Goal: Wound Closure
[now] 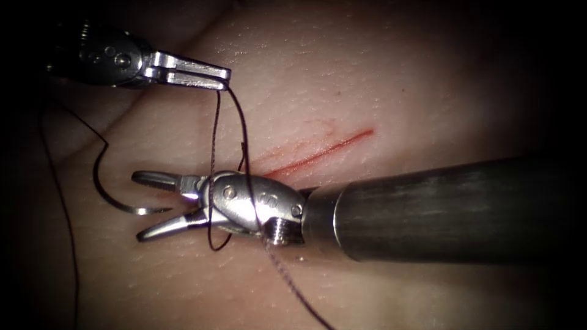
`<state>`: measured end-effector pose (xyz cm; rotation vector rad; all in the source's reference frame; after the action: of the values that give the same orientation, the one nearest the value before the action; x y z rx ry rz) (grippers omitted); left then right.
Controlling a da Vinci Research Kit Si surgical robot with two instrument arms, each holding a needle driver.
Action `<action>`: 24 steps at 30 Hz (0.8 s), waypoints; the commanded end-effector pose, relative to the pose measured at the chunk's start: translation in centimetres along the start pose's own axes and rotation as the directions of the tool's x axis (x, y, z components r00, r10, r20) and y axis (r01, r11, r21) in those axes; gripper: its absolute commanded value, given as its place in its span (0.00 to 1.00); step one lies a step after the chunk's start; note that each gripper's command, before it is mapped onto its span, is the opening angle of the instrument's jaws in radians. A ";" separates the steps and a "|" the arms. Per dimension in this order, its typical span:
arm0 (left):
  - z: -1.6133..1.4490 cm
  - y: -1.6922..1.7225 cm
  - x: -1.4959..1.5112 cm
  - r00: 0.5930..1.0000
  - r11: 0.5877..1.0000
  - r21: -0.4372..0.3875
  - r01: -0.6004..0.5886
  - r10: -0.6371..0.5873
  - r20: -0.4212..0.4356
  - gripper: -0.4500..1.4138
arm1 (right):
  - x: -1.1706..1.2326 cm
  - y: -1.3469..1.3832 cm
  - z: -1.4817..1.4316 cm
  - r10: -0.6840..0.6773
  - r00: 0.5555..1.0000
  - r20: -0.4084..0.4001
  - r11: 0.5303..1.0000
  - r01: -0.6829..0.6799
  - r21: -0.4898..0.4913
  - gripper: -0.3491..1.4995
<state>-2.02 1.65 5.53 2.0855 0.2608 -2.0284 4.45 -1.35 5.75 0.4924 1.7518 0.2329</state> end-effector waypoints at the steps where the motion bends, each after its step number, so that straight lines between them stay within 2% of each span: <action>1: 0.04 0.02 -0.09 1.000 1.000 -0.002 0.003 -0.003 -0.001 0.00 | -0.03 -0.02 0.00 0.006 1.000 -0.009 1.000 -0.006 0.002 0.86; 24: -0.25 0.53 -0.75 0.999 0.999 -0.020 0.031 -0.032 -0.013 0.00 | 0.09 0.01 -0.44 0.021 0.995 -0.100 1.000 -0.022 -0.003 0.82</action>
<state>-1.60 1.26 6.25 2.0941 0.3193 -2.0252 3.97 -1.19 5.74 0.5007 1.8432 0.2785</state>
